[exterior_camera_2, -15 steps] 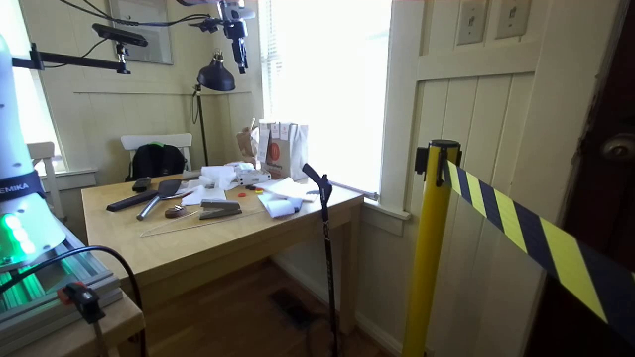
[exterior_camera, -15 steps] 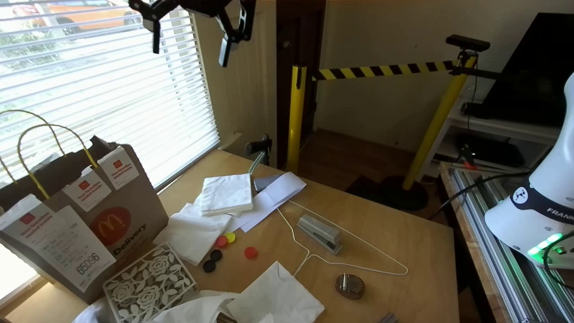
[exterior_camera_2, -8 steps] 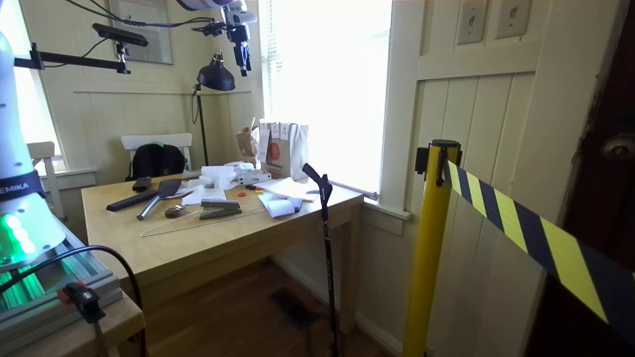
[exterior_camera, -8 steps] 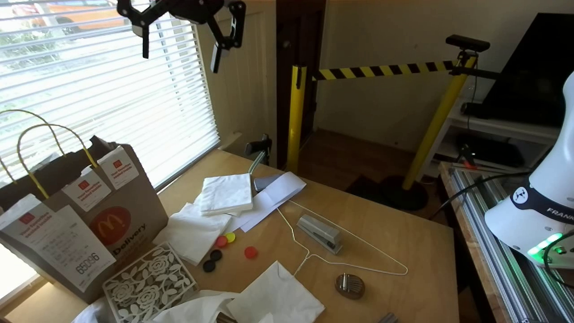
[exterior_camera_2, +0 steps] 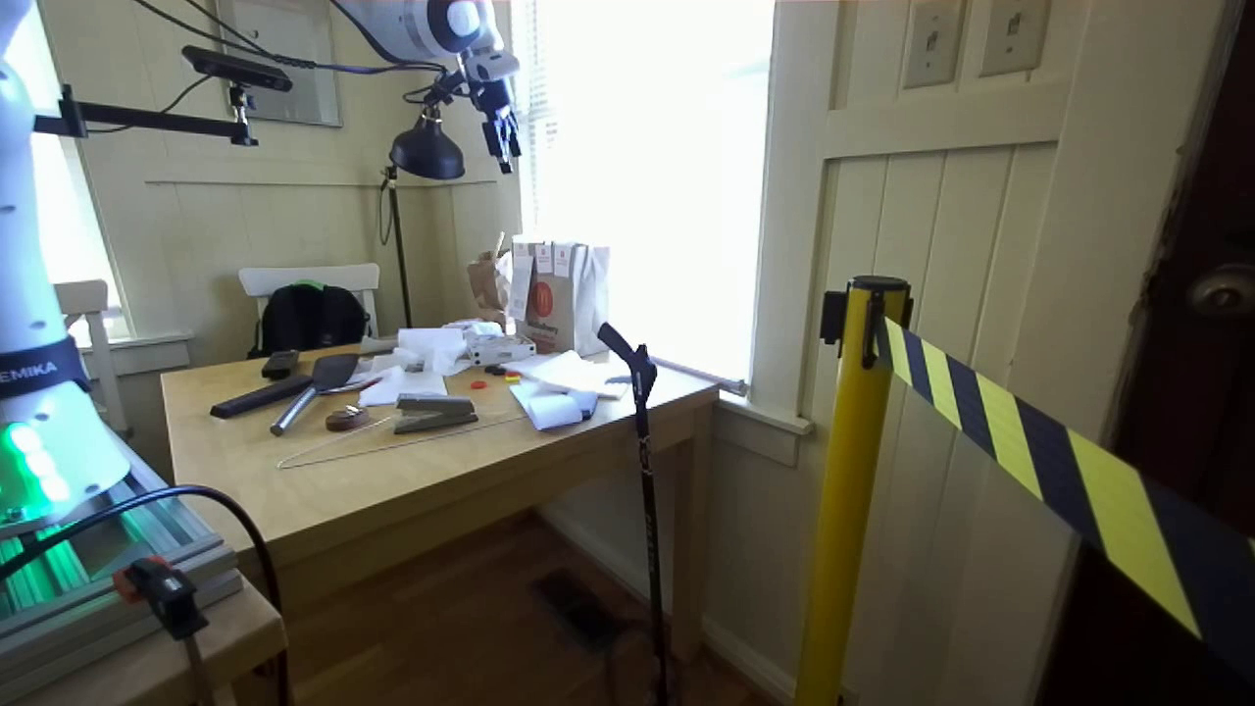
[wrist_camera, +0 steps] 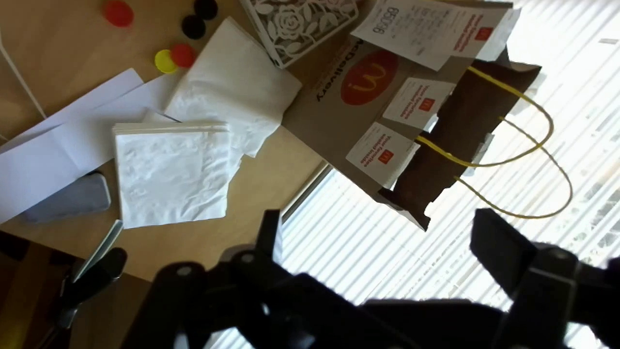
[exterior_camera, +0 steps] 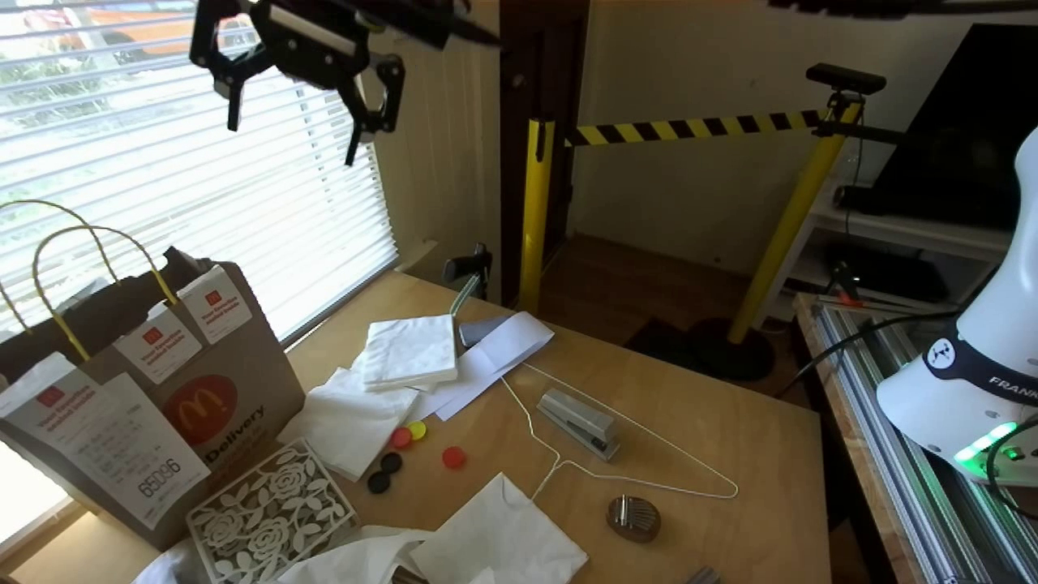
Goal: Move the brown bag
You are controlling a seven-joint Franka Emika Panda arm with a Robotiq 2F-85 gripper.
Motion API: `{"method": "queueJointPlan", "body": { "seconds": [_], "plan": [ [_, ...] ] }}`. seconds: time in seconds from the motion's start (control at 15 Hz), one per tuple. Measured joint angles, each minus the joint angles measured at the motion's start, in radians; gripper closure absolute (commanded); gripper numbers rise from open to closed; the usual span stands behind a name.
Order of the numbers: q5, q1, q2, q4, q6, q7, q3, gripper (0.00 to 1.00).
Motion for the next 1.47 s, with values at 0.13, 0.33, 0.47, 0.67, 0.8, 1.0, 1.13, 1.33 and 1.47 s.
{"method": "queueJointPlan", "body": {
  "seconds": [0.13, 0.33, 0.47, 0.67, 0.8, 1.0, 1.13, 1.33, 1.47],
  "plan": [
    [-0.001, 0.017, 0.07, 0.025, 0.1, 0.049, -0.019, 0.0],
    [-0.001, 0.049, 0.177, 0.097, 0.221, 0.123, -0.046, 0.0],
    [0.0, 0.077, 0.24, 0.163, 0.274, 0.183, -0.072, 0.0],
    [0.001, 0.111, 0.318, 0.267, 0.315, 0.262, -0.103, 0.0],
    [0.001, 0.13, 0.365, 0.333, 0.319, 0.307, -0.122, 0.0],
    [0.001, 0.142, 0.428, 0.418, 0.327, 0.354, -0.13, 0.0],
    [0.001, 0.149, 0.454, 0.452, 0.331, 0.372, -0.142, 0.0],
    [0.001, 0.148, 0.454, 0.45, 0.331, 0.369, -0.142, 0.0],
    [0.001, 0.148, 0.454, 0.45, 0.331, 0.369, -0.142, 0.0]
  ]
}}
